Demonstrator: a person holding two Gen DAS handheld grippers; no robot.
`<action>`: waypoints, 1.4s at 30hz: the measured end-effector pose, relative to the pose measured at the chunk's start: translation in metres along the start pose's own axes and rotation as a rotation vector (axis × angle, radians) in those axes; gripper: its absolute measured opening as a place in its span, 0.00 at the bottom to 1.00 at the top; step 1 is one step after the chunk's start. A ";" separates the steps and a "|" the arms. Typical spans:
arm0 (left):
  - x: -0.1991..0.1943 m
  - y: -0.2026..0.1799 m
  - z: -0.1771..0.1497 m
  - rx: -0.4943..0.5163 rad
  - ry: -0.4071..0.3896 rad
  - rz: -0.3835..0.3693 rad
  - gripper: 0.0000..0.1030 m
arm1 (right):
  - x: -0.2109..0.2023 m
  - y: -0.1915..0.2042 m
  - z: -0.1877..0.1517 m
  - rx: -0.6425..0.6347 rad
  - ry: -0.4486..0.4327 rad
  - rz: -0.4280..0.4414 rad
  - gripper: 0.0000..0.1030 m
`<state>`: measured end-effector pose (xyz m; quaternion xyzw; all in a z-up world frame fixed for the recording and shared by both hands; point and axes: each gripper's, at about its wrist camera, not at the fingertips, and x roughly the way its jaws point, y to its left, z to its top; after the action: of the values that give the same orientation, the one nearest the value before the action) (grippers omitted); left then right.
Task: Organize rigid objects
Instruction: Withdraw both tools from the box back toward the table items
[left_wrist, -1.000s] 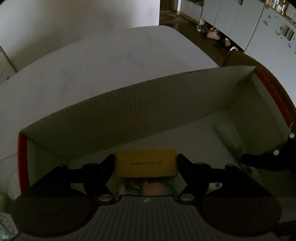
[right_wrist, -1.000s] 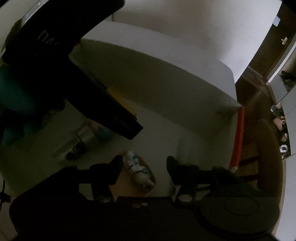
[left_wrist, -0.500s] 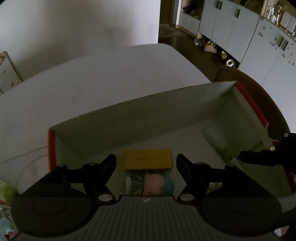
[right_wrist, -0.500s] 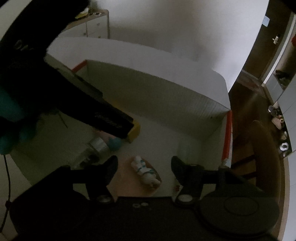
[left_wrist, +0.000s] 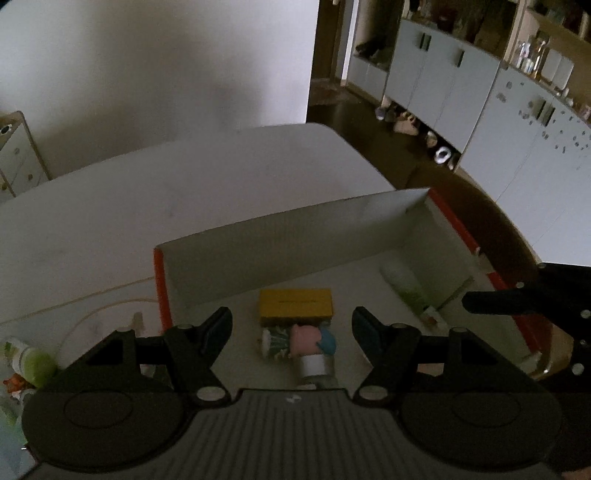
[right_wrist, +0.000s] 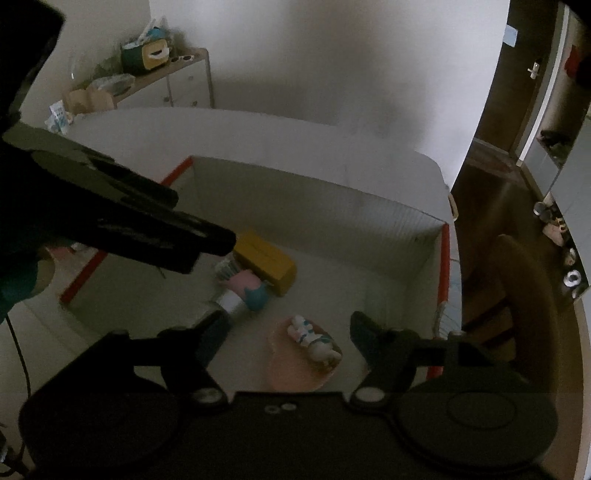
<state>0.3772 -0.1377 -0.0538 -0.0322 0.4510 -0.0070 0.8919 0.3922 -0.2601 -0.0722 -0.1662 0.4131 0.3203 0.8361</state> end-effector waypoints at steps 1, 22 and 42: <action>-0.004 0.000 -0.002 0.000 -0.007 -0.002 0.69 | -0.002 0.000 0.000 0.003 -0.005 0.001 0.74; -0.094 0.035 -0.054 -0.003 -0.147 -0.012 0.76 | -0.036 0.032 -0.008 0.088 -0.112 0.013 0.94; -0.141 0.159 -0.118 -0.010 -0.254 0.046 0.79 | -0.027 0.162 0.020 0.102 -0.195 0.066 0.99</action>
<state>0.1964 0.0212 -0.0202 -0.0271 0.3352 0.0197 0.9416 0.2828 -0.1404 -0.0405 -0.0779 0.3508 0.3408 0.8688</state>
